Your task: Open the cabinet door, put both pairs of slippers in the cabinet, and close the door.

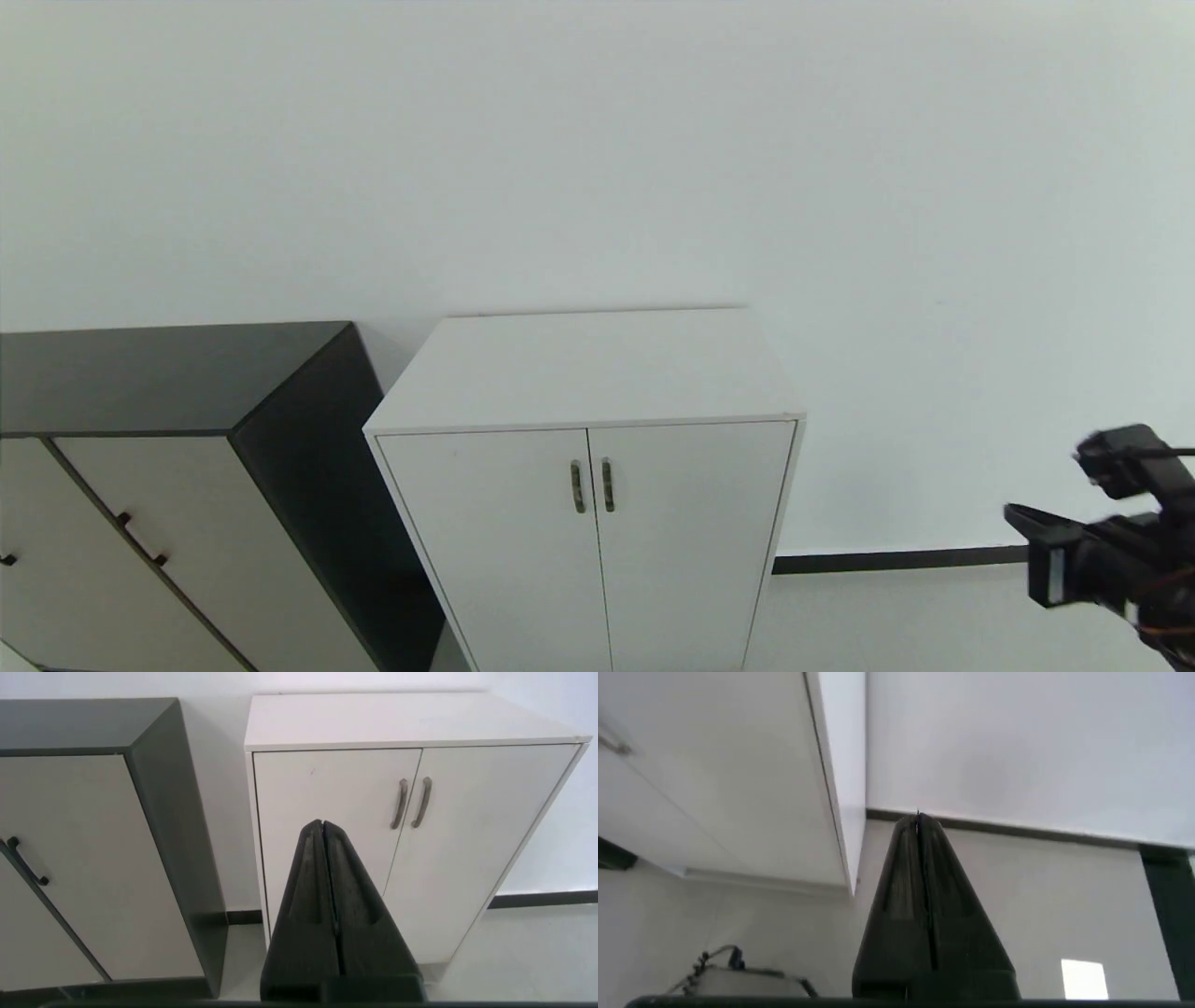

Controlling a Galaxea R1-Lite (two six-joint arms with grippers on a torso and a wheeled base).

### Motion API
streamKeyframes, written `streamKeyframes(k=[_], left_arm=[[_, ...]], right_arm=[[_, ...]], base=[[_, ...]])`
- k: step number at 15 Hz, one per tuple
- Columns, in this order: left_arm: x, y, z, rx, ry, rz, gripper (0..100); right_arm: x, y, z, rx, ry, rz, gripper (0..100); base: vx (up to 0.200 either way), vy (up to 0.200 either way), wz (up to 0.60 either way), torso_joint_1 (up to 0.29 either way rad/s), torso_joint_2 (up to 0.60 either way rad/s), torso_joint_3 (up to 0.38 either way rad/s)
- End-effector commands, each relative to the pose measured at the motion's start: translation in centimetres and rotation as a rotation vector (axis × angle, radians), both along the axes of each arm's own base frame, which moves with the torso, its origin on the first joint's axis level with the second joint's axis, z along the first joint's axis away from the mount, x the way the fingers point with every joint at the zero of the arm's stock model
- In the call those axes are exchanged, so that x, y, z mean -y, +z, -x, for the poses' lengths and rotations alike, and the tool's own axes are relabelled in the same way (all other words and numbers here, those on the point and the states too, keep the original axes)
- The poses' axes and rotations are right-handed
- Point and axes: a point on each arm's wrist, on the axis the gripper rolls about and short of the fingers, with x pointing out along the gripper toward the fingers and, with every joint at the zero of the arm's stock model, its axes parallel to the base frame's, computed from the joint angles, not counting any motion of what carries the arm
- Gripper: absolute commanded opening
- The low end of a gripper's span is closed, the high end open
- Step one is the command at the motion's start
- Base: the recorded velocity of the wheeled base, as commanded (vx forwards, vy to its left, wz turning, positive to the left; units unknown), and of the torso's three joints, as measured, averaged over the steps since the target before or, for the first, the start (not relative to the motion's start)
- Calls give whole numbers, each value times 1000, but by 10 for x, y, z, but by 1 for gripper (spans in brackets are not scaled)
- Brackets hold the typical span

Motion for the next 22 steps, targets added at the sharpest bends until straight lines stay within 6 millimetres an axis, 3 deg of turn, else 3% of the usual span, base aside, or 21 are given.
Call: streamKeyframes(k=[1,5,12,22], left_arm=[[0,0,0,0,1,0,0],[0,0,0,0,1,2,0],[0,0,0,0,1,2,0],[0,0,0,0,1,2,0]], right_arm=[[24,-2,63,18,-43,-21,0],[28,-15,105,-123,37,-48,0],[32,-32,151,-168,78,-132,0],[36,-33,181,144,49,-143,0]], base=[[0,0,0,0,0,0],[0,0,0,0,0,0],[0,0,0,0,0,0],[0,0,0,0,0,0]])
